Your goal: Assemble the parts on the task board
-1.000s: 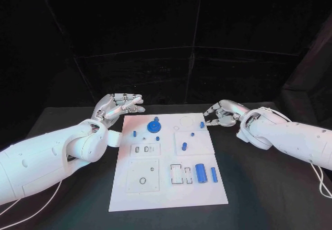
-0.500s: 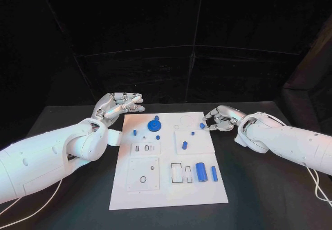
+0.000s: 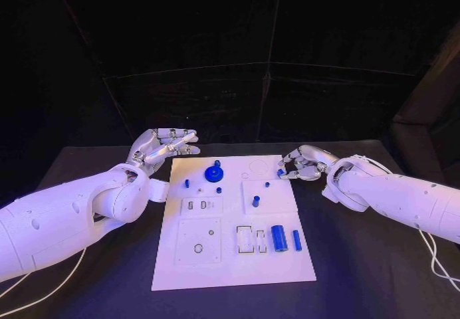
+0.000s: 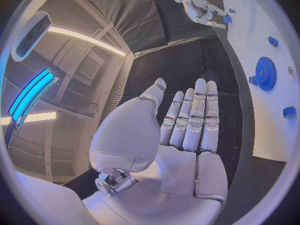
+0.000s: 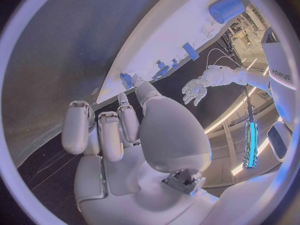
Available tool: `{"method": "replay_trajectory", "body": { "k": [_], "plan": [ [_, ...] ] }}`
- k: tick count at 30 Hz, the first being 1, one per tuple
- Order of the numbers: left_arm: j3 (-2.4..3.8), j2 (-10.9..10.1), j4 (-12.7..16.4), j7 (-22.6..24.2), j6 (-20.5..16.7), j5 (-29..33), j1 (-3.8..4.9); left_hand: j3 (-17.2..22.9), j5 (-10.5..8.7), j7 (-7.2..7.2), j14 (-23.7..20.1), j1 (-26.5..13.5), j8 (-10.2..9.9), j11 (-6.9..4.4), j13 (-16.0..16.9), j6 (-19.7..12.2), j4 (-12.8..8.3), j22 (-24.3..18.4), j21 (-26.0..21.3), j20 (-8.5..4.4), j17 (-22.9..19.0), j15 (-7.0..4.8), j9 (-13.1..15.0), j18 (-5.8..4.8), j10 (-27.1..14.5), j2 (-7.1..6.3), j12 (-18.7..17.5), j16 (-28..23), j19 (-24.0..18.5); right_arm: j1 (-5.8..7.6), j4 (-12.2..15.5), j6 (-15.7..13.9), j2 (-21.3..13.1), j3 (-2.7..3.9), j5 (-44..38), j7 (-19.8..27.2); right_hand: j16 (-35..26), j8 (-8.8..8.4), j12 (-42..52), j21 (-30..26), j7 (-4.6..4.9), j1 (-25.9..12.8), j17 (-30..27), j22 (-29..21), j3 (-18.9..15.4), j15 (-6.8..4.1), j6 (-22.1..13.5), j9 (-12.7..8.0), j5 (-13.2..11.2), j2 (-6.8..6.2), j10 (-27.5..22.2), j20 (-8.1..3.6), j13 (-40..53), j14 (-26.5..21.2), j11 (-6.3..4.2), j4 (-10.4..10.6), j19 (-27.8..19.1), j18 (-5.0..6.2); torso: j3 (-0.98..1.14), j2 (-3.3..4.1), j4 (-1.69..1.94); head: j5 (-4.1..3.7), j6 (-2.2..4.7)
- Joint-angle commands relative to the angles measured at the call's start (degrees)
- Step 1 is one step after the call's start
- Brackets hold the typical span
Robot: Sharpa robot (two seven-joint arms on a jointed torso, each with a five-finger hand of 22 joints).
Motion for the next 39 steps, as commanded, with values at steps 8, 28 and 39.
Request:
{"method": "replay_trajectory", "body": {
  "k": [8,28,39],
  "plan": [
    [0.05,0.11,-0.02,0.11,0.84,-0.21,0.04,-0.07,0.11,-0.1,-0.14,0.18,-0.08,-0.26,-0.01,0.29,-0.38,-0.16,-0.37,0.14,0.12,-0.02,0.01,0.37,0.14,0.27,-0.08,-0.43,-0.13,0.09,-0.22,-0.28,0.42,0.02,1.15,0.43,0.38,0.16,0.14,-0.07,-0.09,0.32,5.45,0.15,0.12,0.12,0.54,0.15,-0.73,0.95,-0.01,0.01,2.71,4.07,-0.01,0.0,0.08,-0.58,-0.02,-0.03,0.02,-0.13,-0.09],
    [0.04,0.13,-0.07,-0.1,0.97,-0.21,0.04,-0.07,0.11,-0.1,-0.14,0.18,-0.08,-0.26,-0.01,0.29,-0.38,-0.16,-0.37,0.14,0.12,-0.02,0.01,0.37,0.14,0.27,-0.08,-0.43,-0.13,0.1,-1.62,0.66,1.62,0.03,0.56,0.19,0.5,1.4,0.76,0.22,-0.59,0.82,5.86,0.67,1.42,-0.2,3.88,0.35,-2.63,2.32,0.41,-0.23,3.32,4.15,-0.45,-0.82,0.33,-0.67,-0.01,-0.03,0.05,-0.14,-0.34],
    [0.04,0.18,-0.09,-0.24,1.09,-0.21,0.04,-0.07,0.11,-0.07,-0.15,0.14,-0.1,-0.25,-0.02,0.28,-0.39,-0.18,-0.39,0.14,0.14,-0.02,0.0,0.36,0.14,0.28,-0.09,-0.48,-0.13,0.1,-2.07,0.53,2.29,0.03,0.14,-0.02,0.55,1.48,0.92,0.31,-0.69,0.58,6.01,0.84,1.5,-0.28,4.36,0.32,-2.86,2.38,0.53,-0.31,3.47,4.18,-0.54,-0.8,0.43,-0.71,0.01,-0.06,0.05,-0.07,-0.39]
  ]
}}
